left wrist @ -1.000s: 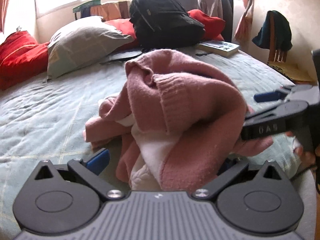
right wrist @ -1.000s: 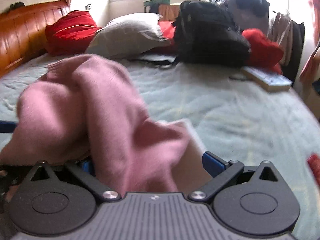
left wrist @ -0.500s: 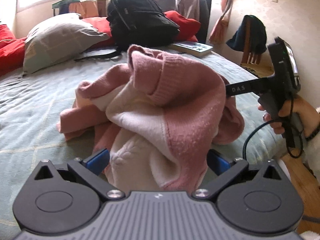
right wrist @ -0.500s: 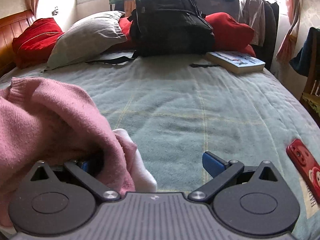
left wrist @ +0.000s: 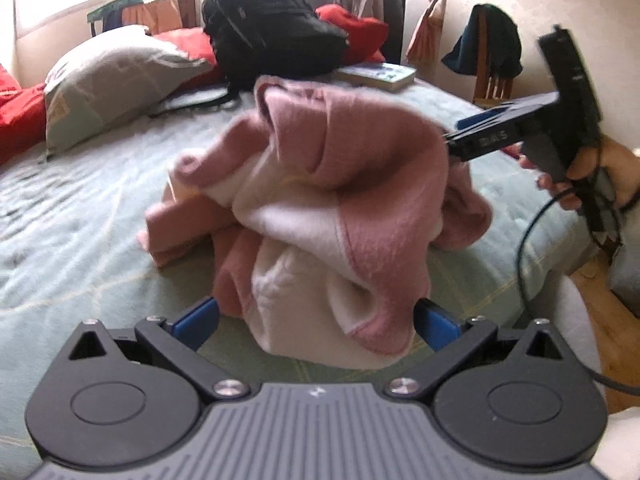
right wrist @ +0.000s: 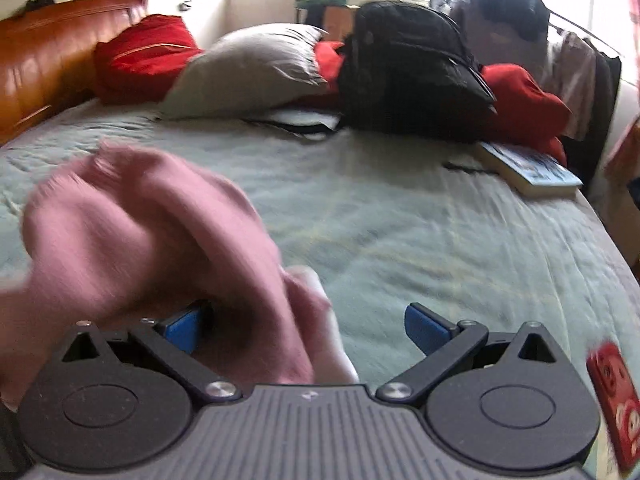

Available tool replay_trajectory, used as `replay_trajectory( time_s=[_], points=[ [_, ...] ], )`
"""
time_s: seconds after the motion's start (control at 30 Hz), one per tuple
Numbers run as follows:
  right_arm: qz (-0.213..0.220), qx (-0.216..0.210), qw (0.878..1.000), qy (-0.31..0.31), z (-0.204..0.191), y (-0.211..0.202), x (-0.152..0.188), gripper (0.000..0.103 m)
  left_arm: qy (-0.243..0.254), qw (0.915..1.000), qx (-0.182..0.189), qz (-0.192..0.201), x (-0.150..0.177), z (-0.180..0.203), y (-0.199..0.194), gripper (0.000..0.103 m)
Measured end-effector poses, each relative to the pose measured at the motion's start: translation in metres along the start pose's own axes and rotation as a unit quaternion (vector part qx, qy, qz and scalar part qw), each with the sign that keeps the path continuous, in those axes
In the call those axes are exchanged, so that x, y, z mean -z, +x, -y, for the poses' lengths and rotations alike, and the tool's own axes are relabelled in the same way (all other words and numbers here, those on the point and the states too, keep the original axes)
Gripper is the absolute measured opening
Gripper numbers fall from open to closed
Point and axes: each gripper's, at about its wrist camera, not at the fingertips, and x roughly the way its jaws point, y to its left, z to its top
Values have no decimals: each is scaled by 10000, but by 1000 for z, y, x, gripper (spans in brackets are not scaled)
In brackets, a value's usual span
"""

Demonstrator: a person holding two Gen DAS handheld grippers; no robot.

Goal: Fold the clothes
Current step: 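Lift and pull the pink fabric out of the pile with the right tool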

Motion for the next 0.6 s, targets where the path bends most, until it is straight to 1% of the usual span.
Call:
replay_trajectory(
  time_s=[0.1,0.2,0.27,0.37,0.43,0.5,0.53,0.6],
  points=[
    [-133,-86,9998,-94,-4,5,-10,103,-27,9998,131,129,-14,-6,-20,102],
    [-266,-171,9993,-189,-8,11,-20,103,35,9997,27,224,-29,-14,-30,102],
    [-354,-229,9988,-251,-11,14,-27,103,154,9992,-277,250,-37,-22,-27,102],
    [-487,-314,9977,-345,-15,19,-37,103,266,9960,-797,303,-53,-37,-11,102],
    [-563,-342,9971,-386,-17,23,-43,103,89,9949,-973,239,-61,-51,2,102],
    [-530,-120,9983,-232,-6,22,-42,103,-42,9963,-842,185,-68,-60,16,102],
    [-545,-91,9983,-171,-2,23,-41,103,-63,9972,-726,153,-72,-62,23,102],
    [-581,-34,9983,-91,7,24,-39,103,16,9977,-680,75,-76,-61,36,102]
  ],
)
